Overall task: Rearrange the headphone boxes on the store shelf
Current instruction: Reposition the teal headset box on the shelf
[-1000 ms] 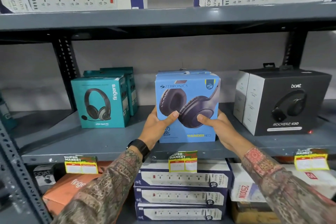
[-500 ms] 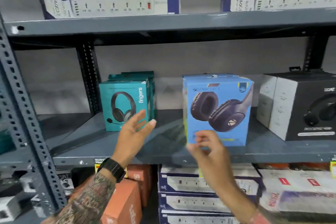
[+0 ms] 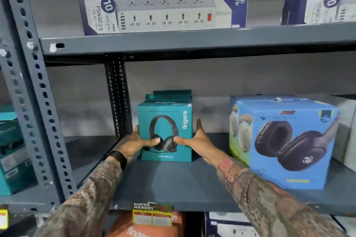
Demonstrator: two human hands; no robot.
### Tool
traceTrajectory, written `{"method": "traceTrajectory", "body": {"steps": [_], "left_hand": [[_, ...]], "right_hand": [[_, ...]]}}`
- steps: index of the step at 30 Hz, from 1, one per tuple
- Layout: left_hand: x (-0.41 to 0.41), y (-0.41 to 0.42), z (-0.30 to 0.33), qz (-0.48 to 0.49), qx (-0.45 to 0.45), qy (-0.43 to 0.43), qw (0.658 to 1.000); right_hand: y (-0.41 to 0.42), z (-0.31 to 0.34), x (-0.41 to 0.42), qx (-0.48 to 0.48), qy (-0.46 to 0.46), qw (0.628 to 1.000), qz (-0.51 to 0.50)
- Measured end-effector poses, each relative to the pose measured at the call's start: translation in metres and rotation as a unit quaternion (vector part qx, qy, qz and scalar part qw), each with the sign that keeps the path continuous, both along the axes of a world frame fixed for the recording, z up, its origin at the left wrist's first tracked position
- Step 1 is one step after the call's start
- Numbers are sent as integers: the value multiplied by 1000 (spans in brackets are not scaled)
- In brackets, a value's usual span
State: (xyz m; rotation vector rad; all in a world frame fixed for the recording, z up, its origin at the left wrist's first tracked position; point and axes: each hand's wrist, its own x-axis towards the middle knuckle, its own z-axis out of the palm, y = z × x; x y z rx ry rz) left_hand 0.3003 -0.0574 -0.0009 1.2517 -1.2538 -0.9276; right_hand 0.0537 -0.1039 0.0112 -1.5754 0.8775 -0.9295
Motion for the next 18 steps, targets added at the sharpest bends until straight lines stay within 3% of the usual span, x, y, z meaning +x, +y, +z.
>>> {"method": "traceTrajectory", "body": {"steps": [9, 18], "left_hand": [[0, -30, -16, -47, -3, 29, 998], [-6, 14, -8, -11, 3, -16, 1000]], "right_hand": [[-41, -28, 10, 3, -56, 998, 19], [-9, -26, 3, 9, -56, 998, 10]]}}
